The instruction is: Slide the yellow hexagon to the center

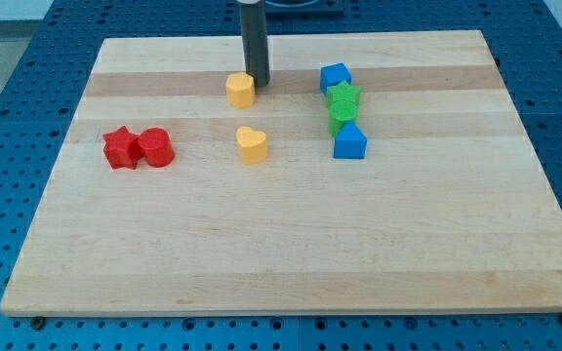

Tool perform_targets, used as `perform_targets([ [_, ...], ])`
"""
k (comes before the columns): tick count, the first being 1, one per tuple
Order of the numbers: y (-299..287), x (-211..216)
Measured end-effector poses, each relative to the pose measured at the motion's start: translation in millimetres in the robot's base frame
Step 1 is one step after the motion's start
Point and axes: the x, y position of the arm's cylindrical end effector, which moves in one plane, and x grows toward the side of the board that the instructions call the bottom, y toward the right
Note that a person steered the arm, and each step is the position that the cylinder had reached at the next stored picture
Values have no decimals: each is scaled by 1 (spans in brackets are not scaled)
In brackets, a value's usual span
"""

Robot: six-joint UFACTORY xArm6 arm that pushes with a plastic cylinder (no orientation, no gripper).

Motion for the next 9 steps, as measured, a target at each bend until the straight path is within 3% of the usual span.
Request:
perform_targets([
  [3,-45,5],
  [9,-49,57],
])
